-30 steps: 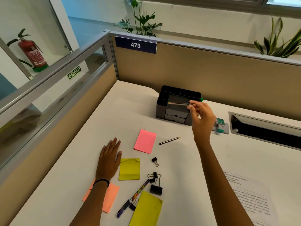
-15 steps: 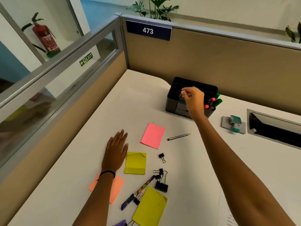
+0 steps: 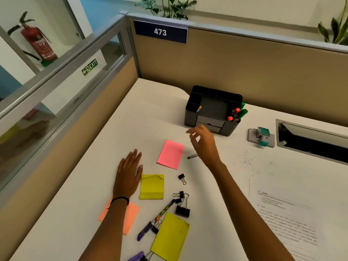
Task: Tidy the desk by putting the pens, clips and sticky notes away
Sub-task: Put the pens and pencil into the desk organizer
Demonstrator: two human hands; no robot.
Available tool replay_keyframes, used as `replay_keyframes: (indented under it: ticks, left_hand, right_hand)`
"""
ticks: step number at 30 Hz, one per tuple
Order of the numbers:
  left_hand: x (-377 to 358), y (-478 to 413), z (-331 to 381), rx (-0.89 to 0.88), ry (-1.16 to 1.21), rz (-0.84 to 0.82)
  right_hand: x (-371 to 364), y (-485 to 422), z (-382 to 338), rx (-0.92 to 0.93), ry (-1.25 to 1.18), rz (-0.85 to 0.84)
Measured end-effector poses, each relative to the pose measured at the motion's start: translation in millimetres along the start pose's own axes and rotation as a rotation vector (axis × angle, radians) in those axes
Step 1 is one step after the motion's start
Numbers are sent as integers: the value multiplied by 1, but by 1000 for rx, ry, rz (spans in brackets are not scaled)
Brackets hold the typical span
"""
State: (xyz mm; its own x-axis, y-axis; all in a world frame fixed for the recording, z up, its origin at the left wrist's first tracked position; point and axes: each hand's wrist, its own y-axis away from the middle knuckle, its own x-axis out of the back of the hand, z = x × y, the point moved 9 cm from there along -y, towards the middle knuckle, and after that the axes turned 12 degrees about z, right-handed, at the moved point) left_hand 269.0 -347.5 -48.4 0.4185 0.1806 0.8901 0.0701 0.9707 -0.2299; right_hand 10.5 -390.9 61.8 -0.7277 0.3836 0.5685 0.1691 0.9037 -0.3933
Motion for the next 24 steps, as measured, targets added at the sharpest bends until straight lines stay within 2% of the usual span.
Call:
replay_keyframes:
  ticks: [2, 4, 9, 17, 24]
  left_hand:
    - [0, 0, 1, 2, -5, -3]
    - [0, 0, 1, 5, -10, -5]
    - [0, 1, 1, 4, -17, -13]
    - [0, 2, 0, 10, -33, -41]
    - [-1, 3, 0, 1, -43, -68]
  right_hand:
    - [-33, 45, -7, 4, -41, -334]
    - [-56, 93, -15, -3, -63, -585]
    - [-85, 180, -42, -23, -49, -823]
    - [-108, 231, -87, 125, 89, -985]
    - [-112, 228, -99, 188, 149, -953]
